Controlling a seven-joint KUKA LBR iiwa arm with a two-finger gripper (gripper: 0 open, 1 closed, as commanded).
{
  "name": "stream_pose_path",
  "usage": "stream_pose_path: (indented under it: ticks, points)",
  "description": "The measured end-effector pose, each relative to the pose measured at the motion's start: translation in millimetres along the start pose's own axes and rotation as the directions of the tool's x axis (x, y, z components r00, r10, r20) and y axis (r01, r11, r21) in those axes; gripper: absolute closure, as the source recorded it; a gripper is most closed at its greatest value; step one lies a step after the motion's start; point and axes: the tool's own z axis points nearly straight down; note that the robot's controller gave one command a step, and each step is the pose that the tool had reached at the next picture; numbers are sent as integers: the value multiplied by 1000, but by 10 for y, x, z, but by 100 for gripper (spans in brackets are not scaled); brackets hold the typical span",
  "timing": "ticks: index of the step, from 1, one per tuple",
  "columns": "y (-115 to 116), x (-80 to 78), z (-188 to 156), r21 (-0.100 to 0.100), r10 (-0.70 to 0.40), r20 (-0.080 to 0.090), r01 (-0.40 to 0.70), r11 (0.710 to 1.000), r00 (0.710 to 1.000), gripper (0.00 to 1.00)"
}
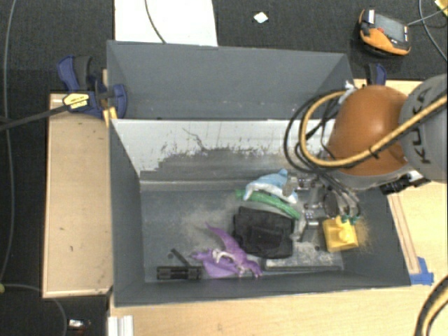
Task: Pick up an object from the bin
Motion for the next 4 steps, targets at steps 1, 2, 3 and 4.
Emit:
stream_pose_path:
  ticks: [1,2,3,4]
  points:
    - [0,-18,-42,0,-1,8,1,1000,1000,0]
    - [159,66,976,0,-30,7,30,1000,1000,0]
    - [288,176,392,1,-36,25,36,999,999,0]
    - [283,242,682,-1,147,6,-147,989,989,0]
